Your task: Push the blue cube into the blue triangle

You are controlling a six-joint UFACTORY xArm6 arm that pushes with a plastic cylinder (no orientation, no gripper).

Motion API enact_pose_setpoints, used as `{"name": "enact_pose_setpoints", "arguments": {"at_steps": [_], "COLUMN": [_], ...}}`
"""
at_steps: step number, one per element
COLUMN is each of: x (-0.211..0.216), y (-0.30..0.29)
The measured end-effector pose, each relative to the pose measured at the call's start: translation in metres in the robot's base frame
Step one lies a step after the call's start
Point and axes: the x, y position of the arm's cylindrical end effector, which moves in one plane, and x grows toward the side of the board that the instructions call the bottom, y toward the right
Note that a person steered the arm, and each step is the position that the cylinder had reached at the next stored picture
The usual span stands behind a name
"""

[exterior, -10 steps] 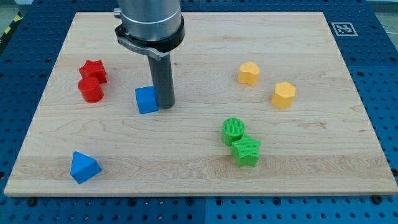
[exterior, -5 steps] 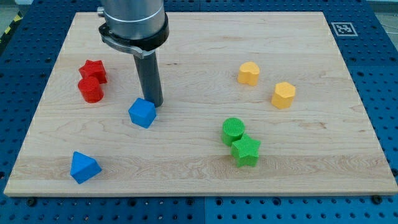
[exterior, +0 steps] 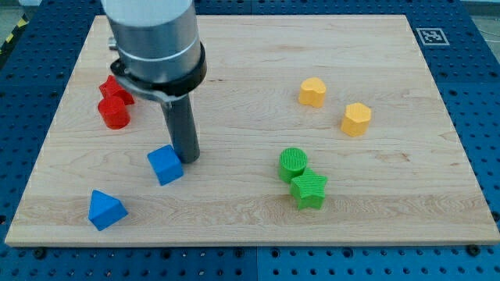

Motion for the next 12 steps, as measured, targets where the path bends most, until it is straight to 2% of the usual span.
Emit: {"name": "enact_pose_setpoints", "arguments": {"at_steps": [3, 4, 6, 12], "x": [0.019, 0.003, 0.013, 0.014], "y": [-0.024, -0.032, -0.057, -0.030]}}
